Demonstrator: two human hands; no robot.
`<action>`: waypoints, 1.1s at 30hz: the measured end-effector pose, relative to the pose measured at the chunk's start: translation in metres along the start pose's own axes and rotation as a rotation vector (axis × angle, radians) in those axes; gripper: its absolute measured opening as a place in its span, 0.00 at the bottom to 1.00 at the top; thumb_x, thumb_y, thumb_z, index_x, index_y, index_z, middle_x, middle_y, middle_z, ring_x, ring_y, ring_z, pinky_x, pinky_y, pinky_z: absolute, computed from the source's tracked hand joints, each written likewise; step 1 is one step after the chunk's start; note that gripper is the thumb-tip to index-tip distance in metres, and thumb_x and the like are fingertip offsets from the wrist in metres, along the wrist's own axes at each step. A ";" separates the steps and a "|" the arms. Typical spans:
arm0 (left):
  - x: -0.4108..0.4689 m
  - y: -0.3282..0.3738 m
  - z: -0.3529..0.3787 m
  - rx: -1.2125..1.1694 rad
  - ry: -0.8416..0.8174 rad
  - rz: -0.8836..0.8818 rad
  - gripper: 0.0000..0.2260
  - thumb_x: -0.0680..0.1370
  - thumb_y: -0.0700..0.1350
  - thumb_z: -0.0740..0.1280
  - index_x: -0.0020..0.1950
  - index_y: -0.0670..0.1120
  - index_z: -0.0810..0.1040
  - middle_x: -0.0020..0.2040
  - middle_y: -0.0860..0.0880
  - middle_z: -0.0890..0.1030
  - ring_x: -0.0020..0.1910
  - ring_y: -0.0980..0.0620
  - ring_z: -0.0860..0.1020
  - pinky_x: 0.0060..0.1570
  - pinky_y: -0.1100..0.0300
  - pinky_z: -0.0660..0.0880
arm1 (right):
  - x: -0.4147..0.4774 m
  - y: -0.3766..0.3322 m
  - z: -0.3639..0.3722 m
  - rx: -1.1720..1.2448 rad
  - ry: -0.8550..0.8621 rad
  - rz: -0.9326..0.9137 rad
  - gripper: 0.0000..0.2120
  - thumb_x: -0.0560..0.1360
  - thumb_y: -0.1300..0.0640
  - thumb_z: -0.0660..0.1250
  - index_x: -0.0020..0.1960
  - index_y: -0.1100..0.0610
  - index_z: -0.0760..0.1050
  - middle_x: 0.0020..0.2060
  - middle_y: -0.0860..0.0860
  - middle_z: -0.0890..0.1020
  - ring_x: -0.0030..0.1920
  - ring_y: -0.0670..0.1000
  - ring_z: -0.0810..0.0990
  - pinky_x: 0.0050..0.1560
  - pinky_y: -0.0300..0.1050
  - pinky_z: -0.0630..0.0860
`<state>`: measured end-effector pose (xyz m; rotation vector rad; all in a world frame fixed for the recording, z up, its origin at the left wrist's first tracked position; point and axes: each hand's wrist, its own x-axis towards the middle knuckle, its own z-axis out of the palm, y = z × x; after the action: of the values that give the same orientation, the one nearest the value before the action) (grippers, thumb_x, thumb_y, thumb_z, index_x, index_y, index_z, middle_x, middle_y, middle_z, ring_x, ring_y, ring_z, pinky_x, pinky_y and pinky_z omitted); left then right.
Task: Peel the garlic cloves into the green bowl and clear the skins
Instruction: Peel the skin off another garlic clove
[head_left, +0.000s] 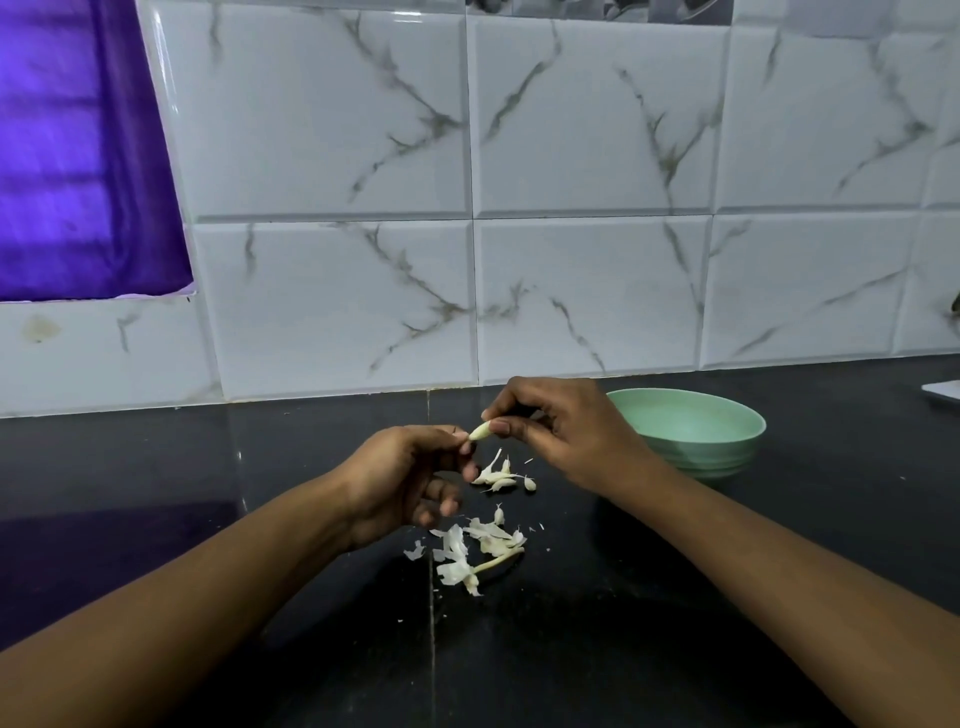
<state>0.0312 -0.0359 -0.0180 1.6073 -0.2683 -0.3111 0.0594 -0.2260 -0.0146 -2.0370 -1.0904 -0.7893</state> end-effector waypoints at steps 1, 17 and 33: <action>0.001 0.000 0.000 -0.016 -0.007 -0.005 0.08 0.78 0.42 0.55 0.39 0.46 0.68 0.33 0.49 0.75 0.21 0.53 0.70 0.18 0.68 0.61 | 0.000 0.000 0.000 -0.009 0.006 -0.012 0.04 0.73 0.59 0.70 0.46 0.59 0.81 0.37 0.42 0.81 0.38 0.34 0.77 0.40 0.28 0.70; -0.002 -0.005 0.005 0.374 0.209 0.257 0.23 0.77 0.61 0.57 0.35 0.43 0.73 0.27 0.46 0.76 0.26 0.49 0.76 0.26 0.62 0.70 | 0.001 0.001 0.002 0.487 -0.052 0.441 0.05 0.76 0.64 0.65 0.42 0.58 0.76 0.33 0.53 0.82 0.32 0.46 0.81 0.38 0.40 0.79; -0.001 -0.005 0.005 0.402 0.120 0.287 0.18 0.83 0.51 0.52 0.38 0.44 0.70 0.28 0.49 0.75 0.23 0.51 0.72 0.23 0.64 0.65 | -0.001 -0.008 0.001 0.663 -0.181 0.499 0.05 0.78 0.62 0.63 0.52 0.56 0.76 0.39 0.52 0.81 0.39 0.48 0.82 0.39 0.46 0.82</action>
<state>0.0287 -0.0397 -0.0236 1.9441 -0.4854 0.0670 0.0524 -0.2220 -0.0138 -1.6967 -0.7418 0.0233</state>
